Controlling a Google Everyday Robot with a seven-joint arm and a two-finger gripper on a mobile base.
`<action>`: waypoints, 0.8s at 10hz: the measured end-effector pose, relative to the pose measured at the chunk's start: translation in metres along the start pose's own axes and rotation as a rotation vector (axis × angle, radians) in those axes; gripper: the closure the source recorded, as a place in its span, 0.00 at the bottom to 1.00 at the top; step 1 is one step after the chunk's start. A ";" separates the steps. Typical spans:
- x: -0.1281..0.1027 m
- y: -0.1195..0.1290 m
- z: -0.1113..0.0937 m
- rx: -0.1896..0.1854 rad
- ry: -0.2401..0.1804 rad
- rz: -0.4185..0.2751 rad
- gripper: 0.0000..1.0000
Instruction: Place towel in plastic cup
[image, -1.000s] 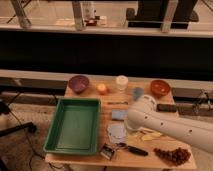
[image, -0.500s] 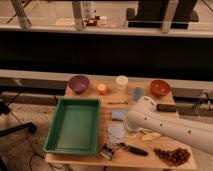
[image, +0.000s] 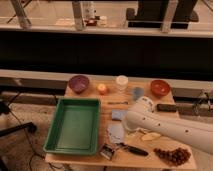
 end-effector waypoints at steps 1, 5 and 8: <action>-0.002 -0.002 0.003 0.002 -0.003 -0.008 0.20; -0.004 -0.009 0.015 0.006 -0.001 -0.044 0.20; -0.003 -0.010 0.025 0.000 0.002 -0.077 0.20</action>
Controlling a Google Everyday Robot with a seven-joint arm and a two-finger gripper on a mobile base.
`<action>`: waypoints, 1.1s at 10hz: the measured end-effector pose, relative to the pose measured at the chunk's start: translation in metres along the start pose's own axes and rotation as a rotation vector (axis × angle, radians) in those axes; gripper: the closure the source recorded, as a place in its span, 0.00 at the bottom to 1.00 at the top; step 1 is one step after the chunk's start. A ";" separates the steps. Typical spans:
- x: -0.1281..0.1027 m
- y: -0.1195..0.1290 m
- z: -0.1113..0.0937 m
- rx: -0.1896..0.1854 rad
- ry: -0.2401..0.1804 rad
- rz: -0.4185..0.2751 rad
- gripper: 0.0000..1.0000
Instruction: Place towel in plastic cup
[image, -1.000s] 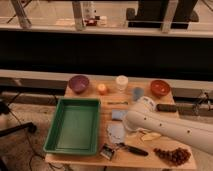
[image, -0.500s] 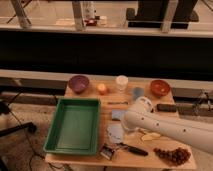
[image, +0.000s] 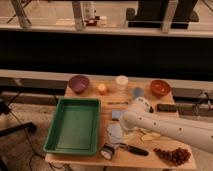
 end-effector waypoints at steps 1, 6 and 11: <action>-0.001 -0.001 0.002 -0.001 0.002 -0.010 0.20; 0.001 -0.006 0.005 0.016 -0.002 -0.034 0.20; 0.001 -0.006 0.014 -0.031 0.026 -0.061 0.20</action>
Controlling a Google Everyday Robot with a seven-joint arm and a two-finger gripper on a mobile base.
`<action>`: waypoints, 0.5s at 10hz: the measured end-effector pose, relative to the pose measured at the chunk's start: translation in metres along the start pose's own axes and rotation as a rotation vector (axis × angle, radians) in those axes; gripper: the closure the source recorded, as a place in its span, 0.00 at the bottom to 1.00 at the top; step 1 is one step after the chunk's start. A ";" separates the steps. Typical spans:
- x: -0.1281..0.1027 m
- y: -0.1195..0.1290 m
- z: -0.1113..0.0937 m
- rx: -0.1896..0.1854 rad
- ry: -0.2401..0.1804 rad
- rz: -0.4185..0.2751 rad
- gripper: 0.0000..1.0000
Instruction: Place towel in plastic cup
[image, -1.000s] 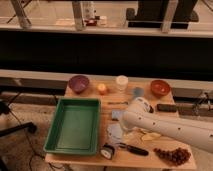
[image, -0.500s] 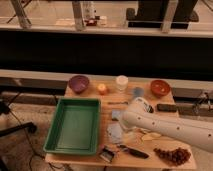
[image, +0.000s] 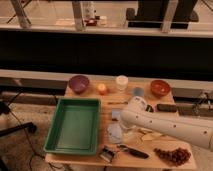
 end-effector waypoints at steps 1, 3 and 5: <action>-0.003 0.000 0.005 -0.023 0.009 -0.018 0.20; -0.006 0.000 0.010 -0.047 0.018 -0.036 0.20; -0.005 0.001 0.014 -0.072 0.027 -0.050 0.20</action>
